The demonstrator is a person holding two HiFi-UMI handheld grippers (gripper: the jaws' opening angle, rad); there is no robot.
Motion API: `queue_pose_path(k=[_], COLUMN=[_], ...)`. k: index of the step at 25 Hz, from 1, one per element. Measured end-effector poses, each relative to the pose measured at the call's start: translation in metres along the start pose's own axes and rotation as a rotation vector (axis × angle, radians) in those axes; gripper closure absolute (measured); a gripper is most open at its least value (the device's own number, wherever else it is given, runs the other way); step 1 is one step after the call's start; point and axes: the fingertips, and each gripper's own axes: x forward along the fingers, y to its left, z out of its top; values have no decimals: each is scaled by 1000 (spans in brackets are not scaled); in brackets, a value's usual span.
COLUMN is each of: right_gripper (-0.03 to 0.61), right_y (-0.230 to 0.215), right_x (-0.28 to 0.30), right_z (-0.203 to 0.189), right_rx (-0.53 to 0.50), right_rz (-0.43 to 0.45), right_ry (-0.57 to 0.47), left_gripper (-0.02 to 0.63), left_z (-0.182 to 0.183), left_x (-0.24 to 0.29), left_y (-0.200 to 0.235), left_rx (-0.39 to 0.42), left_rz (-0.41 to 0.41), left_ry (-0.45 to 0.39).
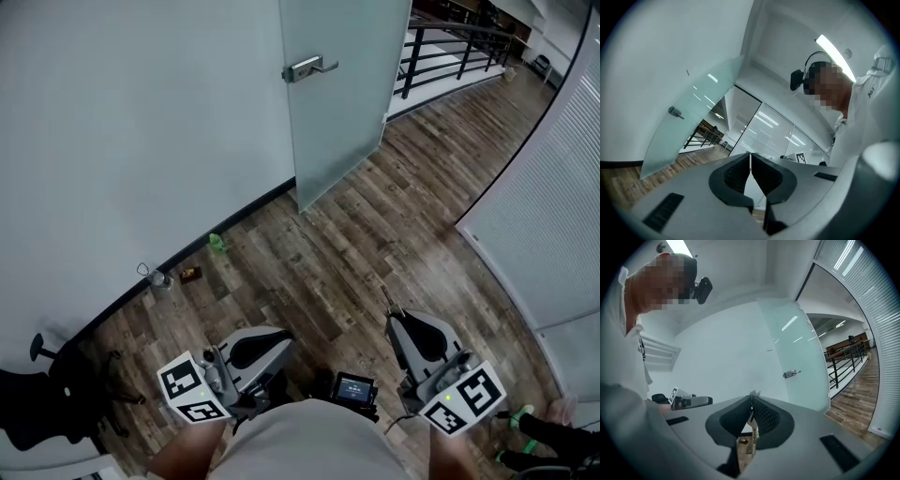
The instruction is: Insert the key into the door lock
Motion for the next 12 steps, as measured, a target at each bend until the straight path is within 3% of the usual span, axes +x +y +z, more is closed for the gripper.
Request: queue_pose_path(k=[12], right_gripper=[549], right_y=[-44], right_x=[-9], right_z=[-9], right_rx=[13], right_rz=[-47], right_ry=[18], left_gripper=[595], left_z=[-13], left_x=[19], left_y=[6], left_rx=[-8], left_rz=[76], left_ry=[-2])
